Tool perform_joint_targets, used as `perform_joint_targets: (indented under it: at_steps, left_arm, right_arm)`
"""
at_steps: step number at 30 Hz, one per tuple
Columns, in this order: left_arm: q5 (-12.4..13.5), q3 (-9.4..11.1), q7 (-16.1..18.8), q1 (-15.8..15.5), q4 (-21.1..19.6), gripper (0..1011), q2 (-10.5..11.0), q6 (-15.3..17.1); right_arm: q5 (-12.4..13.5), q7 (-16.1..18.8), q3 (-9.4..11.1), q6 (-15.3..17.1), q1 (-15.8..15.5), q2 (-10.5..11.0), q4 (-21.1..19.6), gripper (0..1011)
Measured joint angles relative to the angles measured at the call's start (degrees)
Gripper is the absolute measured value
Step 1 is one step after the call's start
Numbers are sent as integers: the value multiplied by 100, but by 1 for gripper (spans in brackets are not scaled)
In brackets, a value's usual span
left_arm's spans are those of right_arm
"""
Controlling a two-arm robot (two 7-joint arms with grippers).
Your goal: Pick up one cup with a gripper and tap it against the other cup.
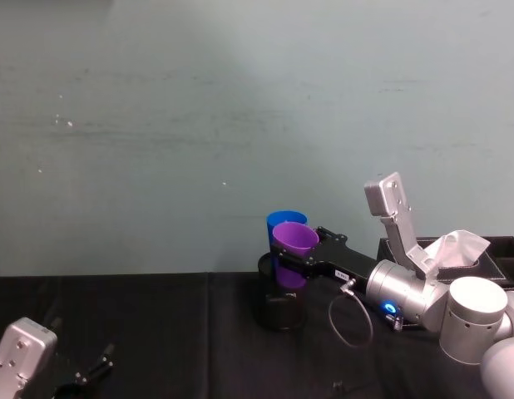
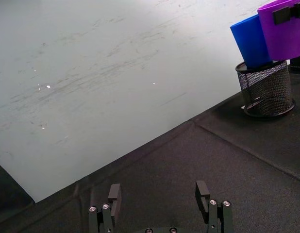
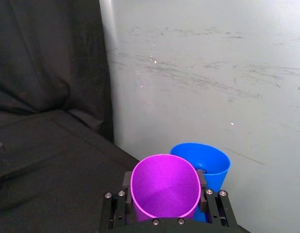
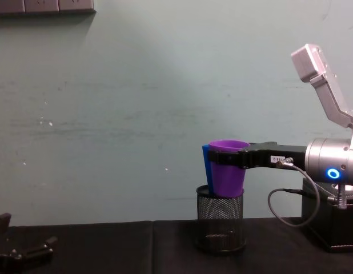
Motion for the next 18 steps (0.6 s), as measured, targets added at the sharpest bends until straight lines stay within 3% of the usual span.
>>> perform_joint_targets:
  at_steps: [18]
  left_arm:
    - [0, 0, 0, 0, 0, 1000, 0, 0]
  right_arm:
    - [0, 0, 0, 0, 0, 0, 0, 735]
